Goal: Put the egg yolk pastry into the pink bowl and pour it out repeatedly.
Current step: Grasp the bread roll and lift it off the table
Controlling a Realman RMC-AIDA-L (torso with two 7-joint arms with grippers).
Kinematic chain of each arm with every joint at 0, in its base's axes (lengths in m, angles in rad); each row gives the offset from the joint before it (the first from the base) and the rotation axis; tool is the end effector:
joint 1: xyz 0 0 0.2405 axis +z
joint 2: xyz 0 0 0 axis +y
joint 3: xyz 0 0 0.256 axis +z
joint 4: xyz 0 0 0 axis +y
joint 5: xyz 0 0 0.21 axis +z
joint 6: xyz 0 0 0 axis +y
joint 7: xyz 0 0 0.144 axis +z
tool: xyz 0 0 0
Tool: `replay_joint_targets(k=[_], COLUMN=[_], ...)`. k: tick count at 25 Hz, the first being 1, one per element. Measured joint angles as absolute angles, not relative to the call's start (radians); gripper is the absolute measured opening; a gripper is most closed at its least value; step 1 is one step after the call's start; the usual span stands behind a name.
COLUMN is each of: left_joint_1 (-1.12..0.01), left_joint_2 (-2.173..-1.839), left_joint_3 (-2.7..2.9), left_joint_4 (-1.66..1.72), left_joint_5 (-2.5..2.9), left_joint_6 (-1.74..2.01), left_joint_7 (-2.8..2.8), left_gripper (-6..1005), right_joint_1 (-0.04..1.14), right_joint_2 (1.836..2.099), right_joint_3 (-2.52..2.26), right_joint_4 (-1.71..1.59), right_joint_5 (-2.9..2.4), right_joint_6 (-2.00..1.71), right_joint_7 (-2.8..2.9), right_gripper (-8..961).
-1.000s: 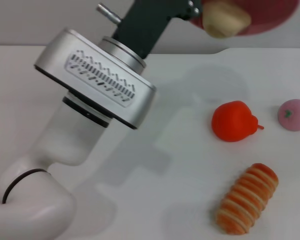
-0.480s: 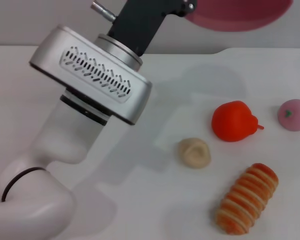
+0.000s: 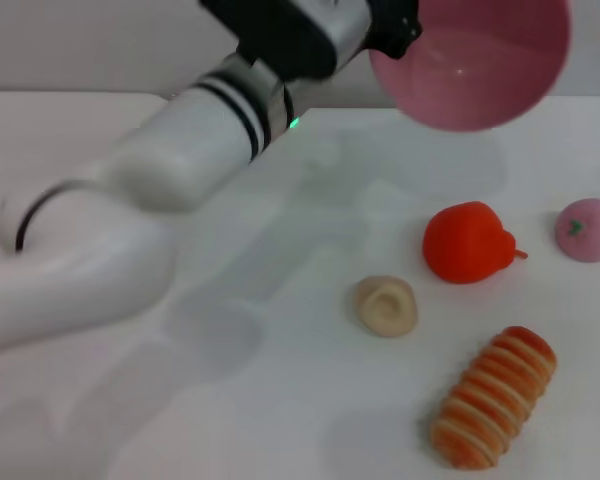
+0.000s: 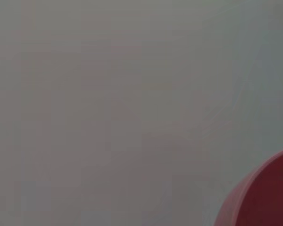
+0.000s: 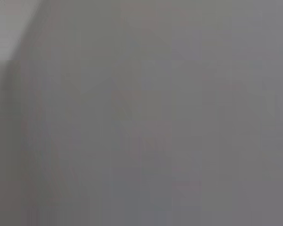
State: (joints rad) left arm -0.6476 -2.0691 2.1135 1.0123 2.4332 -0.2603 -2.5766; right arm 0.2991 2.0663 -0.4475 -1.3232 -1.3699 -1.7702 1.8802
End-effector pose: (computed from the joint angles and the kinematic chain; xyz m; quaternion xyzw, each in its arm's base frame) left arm -0.0707 0.4030 -0.0818 -0.8538 0.0116 -0.2358 0.4639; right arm 0.2173 0.2803 0.2030 -0.8130 0.1496 0.4763 0.2996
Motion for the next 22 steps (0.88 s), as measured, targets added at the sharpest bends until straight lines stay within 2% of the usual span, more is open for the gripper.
replay_joint_targets(k=[5, 7, 8, 11, 13, 17, 22], left_joint_1=[-0.744, -0.794, -0.794, -0.837, -0.858, -0.877, -0.875], left_joint_2=[-2.071, -2.07, -2.07, -2.068, -2.065, -2.058, -2.056], left_joint_3=[1.944, 1.833, 1.833, 1.717, 1.644, 1.497, 1.388], left_joint_4=[1.006, 0.99, 0.99, 0.967, 0.951, 0.929, 0.928], left_joint_5=[2.426, 2.416, 2.416, 2.409, 2.409, 2.414, 2.415], left_joint_6=[0.068, 0.25, 0.25, 0.397, 0.472, 0.596, 0.689], left_joint_7=[-2.639, -2.646, -2.646, -2.641, -2.638, -2.627, -2.595], left_gripper=[34, 34, 34, 34, 34, 34, 34], right_joint_1=[0.336, 0.377, 0.377, 0.45, 0.494, 0.537, 0.586], right_joint_2=[2.064, 2.043, 2.043, 2.015, 2.008, 2.021, 2.069], right_joint_3=[-0.522, -0.584, -0.584, -0.661, -0.733, -0.941, -1.08], right_joint_4=[-1.61, -1.809, -1.809, -1.935, -1.974, -1.927, -1.719], right_joint_5=[-1.369, -1.378, -1.378, -1.455, -1.557, -1.853, -2.222], right_joint_6=[-1.931, -2.021, -2.021, -2.112, -2.149, -2.149, -2.069], right_joint_7=[2.014, 2.139, 2.139, 2.287, 2.345, 2.365, 2.308], right_gripper=[458, 458, 458, 458, 459, 459, 458])
